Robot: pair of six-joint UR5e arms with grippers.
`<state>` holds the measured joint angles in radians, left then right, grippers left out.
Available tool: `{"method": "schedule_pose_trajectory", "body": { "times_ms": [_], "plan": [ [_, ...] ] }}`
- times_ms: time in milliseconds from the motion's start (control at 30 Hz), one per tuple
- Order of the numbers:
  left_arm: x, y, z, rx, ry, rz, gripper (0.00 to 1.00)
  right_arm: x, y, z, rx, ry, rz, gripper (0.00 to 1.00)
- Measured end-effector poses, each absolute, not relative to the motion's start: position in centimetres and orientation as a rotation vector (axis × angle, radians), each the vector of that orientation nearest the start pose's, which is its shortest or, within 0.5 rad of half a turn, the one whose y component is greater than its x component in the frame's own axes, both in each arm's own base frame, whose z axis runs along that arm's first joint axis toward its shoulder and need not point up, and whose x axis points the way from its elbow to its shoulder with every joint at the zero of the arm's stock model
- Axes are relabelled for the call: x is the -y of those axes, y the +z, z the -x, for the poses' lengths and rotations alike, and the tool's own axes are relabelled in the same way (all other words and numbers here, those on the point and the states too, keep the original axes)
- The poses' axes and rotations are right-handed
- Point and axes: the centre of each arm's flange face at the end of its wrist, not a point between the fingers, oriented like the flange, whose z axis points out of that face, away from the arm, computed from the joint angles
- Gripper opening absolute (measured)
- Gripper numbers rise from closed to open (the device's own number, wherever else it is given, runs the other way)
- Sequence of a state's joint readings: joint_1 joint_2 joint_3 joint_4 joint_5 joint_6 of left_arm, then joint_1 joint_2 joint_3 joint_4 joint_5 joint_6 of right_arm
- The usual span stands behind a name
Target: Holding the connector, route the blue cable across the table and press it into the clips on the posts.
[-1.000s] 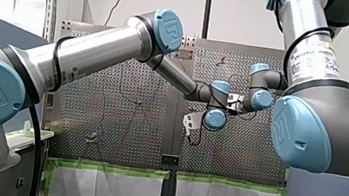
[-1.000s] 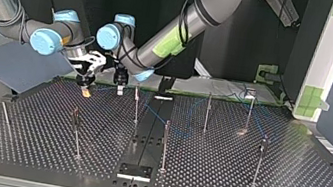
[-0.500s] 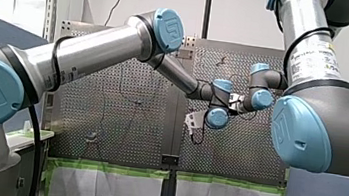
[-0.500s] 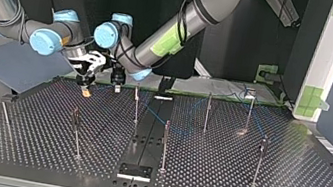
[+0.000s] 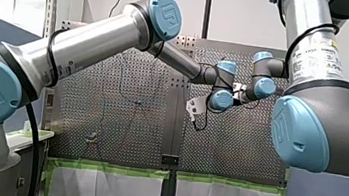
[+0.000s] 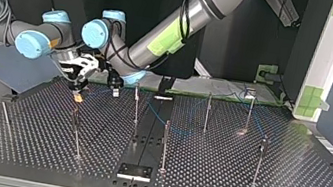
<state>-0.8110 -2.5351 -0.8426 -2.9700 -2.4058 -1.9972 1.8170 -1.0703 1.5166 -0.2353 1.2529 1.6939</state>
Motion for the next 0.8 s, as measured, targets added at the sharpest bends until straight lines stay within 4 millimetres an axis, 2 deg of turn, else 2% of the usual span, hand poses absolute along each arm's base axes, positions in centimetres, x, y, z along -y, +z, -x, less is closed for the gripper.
{"method": "schedule_pose_trajectory", "body": {
  "times_ms": [300,433,700,800],
  "plan": [
    [61.7,26.1,-47.3,-1.59,-0.26,0.313,0.0,56.6,30.3,-31.0,1.158,1.696,-1.691,0.0],
    [61.7,27.9,-46.2,-1.594,-0.241,0.3,0.0,56.4,33.4,-30.9,1.125,1.722,-1.671,0.0],
    [61.5,31.7,-44.2,-1.573,-0.222,0.298,0.0,55.4,37.8,-30.3,1.09,1.749,-1.638,0.0],
    [61.7,32.6,-43.7,-1.568,-0.226,0.295,0.0,54.7,39.4,-30.3,1.068,1.762,-1.626,0.0]
  ]
}}
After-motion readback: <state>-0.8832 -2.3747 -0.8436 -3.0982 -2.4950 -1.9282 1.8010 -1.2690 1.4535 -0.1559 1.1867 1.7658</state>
